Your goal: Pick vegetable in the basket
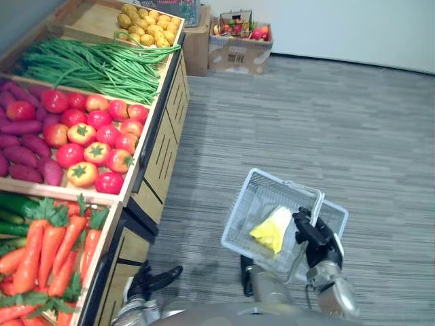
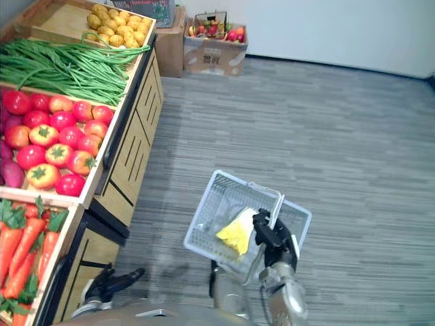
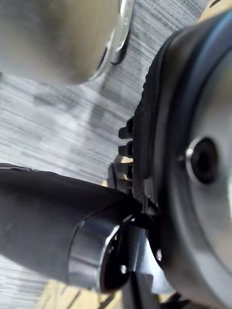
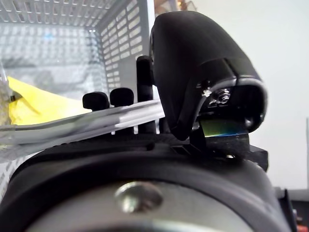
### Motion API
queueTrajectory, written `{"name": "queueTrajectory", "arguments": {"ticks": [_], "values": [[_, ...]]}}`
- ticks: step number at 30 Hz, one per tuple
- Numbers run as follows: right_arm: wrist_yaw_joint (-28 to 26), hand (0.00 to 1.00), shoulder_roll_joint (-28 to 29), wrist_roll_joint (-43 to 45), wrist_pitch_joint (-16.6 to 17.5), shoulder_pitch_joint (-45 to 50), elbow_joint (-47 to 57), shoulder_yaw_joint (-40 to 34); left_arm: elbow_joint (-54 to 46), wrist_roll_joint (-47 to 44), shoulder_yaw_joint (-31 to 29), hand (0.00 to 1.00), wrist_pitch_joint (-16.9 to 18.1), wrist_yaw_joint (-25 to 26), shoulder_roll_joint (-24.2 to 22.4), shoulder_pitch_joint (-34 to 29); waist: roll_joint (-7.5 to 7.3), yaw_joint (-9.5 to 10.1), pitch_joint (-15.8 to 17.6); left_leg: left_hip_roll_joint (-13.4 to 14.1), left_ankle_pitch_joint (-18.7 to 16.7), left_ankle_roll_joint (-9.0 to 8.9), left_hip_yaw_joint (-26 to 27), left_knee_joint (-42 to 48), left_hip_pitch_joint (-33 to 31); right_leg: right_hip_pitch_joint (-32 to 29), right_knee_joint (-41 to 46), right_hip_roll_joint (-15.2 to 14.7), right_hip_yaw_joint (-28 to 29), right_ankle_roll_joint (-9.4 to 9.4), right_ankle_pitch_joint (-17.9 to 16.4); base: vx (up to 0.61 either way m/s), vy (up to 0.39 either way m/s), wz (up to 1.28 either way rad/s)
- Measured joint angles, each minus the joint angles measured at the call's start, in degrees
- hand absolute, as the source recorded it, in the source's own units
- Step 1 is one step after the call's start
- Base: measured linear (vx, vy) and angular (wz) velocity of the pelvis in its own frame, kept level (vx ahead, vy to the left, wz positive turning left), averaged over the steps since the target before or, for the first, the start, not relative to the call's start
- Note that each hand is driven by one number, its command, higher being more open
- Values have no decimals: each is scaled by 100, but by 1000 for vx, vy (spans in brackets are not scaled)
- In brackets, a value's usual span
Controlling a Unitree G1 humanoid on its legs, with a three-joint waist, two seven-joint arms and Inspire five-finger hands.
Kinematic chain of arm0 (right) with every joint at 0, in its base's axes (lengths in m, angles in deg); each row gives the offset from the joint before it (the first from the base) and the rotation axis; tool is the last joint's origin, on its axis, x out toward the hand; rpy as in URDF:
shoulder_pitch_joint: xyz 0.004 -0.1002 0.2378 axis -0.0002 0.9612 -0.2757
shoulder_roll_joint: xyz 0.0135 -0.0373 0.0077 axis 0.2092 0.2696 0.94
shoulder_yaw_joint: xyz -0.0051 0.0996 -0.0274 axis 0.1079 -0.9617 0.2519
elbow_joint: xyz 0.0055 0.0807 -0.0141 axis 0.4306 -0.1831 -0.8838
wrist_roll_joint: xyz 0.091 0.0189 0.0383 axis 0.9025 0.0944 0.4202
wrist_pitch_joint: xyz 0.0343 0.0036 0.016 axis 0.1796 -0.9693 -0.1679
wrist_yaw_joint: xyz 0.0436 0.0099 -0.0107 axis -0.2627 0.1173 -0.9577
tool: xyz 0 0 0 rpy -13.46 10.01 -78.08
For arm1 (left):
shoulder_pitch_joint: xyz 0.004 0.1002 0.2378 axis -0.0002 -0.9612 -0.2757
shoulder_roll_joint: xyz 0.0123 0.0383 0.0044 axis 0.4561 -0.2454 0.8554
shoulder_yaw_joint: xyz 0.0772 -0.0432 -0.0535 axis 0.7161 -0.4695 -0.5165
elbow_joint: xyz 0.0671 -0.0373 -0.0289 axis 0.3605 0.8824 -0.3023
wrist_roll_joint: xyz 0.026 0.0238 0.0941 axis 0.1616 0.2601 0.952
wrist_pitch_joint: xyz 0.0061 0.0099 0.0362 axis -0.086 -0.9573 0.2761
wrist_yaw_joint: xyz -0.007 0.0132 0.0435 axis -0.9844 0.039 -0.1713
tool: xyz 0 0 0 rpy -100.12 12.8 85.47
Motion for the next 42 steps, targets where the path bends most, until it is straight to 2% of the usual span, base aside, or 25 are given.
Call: {"name": "queueTrajectory", "arguments": {"ticks": [1,2,4,8,12,14,15,17,18,19,20,21,22,23,26,27,28,29,31,33,36,39,42], "values": [[-14,0,-21,3,4,-25,10,-17,5,0,-3,100,24,-12,-55,47,41,-5,4,28,230,-18,-71,-207,106,-45,204,13,-87,-76,-156,238,-245,37],[-15,0,-20,3,5,-22,12,-55,14,0,0,100,22,-16,-75,134,18,-22,11,32,427,-64,-161,-283,109,-38,336,-40,-198,-81,-314,216,-235,39],[-20,0,-51,3,5,-51,15,-127,-51,-5,-1,100,72,-16,-100,186,-3,-31,13,65,584,-119,-248,-391,105,-35,430,-73,-325,-103,-479,113,-152,39],[-20,0,-76,6,5,-87,11,-185,-43,-16,-4,100,94,13,-86,217,-2,-94,12,183,632,-205,-384,-545,56,-48,527,-52,-534,-110,-675,27,-88,35],[-28,0,-58,13,5,66,62,-217,15,-32,-9,100,93,82,-72,179,-83,-155,-9,191,474,-366,-380,-581,-22,-308,1058,-170,-651,-46,-1071,-11,-25,22],[-26,0,-48,19,3,134,61,-221,91,-34,-26,100,92,113,-64,178,-110,-145,-18,187,475,-369,-404,-362,-113,-311,1103,-191,-657,-57,-1137,12,-29,8],[-33,0,-18,23,3,155,67,-269,98,-78,-53,100,83,115,-76,155,-123,-153,-17,181,494,-363,-492,149,-346,-223,1035,-210,-667,-61,-1136,39,-65,7],[-35,0,-9,45,3,268,69,-297,80,-90,-190,100,86,116,-80,156,-147,-146,-11,192,808,-251,-535,1276,-761,90,859,-231,-702,-97,-1156,69,-109,9],[-36,0,-9,72,3,304,69,-298,78,-94,-200,100,86,118,-78,154,-151,-144,-9,211,983,-243,-518,1560,-872,199,793,-232,-704,-109,-1163,93,-122,1],[-36,0,-10,107,3,380,69,-305,75,-127,-240,100,86,120,-67,144,-162,-134,-6,256,1418,-187,-447,2042,-1041,433,636,-233,-683,-134,-1177,124,-99,0],[-30,0,-9,129,4,456,75,-337,71,-129,-239,100,90,129,-65,132,-205,-114,12,363,1772,-52,-265,2384,-1155,674,418,-240,-671,-186,-1195,133,-91,-1],[-16,0,-5,132,4,472,78,-374,68,-129,-241,100,91,125,-68,135,-194,-117,12,422,1666,16,-115,2519,-1179,785,339,-241,-674,-201,-1194,147,-80,4],[37,0,-4,133,4,477,78,-458,56,-124,-211,100,90,104,-85,141,-174,-138,1,467,1236,132,178,2573,-1262,940,184,-254,-692,-231,-1191,151,-77,11],[67,0,-1,145,4,481,79,-527,21,-123,-163,100,91,87,-106,143,-174,-154,1,413,867,104,440,2368,-1339,1115,1,-273,-741,-295,-1147,157,-64,16],[92,0,5,241,5,492,85,-615,-50,-122,-107,100,89,78,-115,145,-193,-129,11,172,653,119,881,1328,-1388,1386,-196,-324,-901,-322,-1137,183,32,18],[97,0,4,243,16,487,122,-666,-56,-118,-5,100,89,82,-114,170,-176,-142,-2,8,1033,226,1306,532,-1434,1413,-162,-371,-976,-222,-1152,133,87,15],[100,0,-12,242,18,493,155,-703,-58,-112,39,100,89,89,-140,172,-111,-148,-13,-11,1435,275,1529,245,-1468,1419,-147,-343,-996,-168,-1177,221,144,18],[123,0,50,236,15,484,137,-720,-45,-103,47,100,79,79,-120,176,-104,-165,-42,-45,1352,323,1755,97,-1359,1469,-137,-358,-976,-108,-1192,197,130,12],[129,0,218,239,16,455,150,-726,-54,-70,40,100,85,111,-30,189,-293,-155,-99,-362,1497,350,1760,-527,-1114,1579,-468,-478,-960,63,-1079,200,127,9],[126,0,245,231,16,447,161,-727,-39,-47,47,100,80,112,-9,179,-346,-165,-137,-563,1608,381,1771,-922,-921,1725,-704,-536,-974,161,-1012,155,87,8],[127,0,259,224,16,449,158,-699,-36,-26,52,100,80,113,-15,166,-280,-159,-224,-740,1665,405,1790,-1323,-656,1925,-918,-598,-976,250,-953,130,80,4],[126,0,270,218,16,421,136,-618,-27,-26,53,100,80,114,-11,162,-225,-155,-266,-777,1665,404,1790,-1440,-537,2022,-963,-606,-972,268,-937,91,39,1],[123,0,270,167,15,331,-17,-465,14,-27,52,100,81,116,-12,158,-239,-141,-285,-772,1679,382,1762,-1538,-422,2102,-963,-605,-971,271,-926,61,23,3]]}}
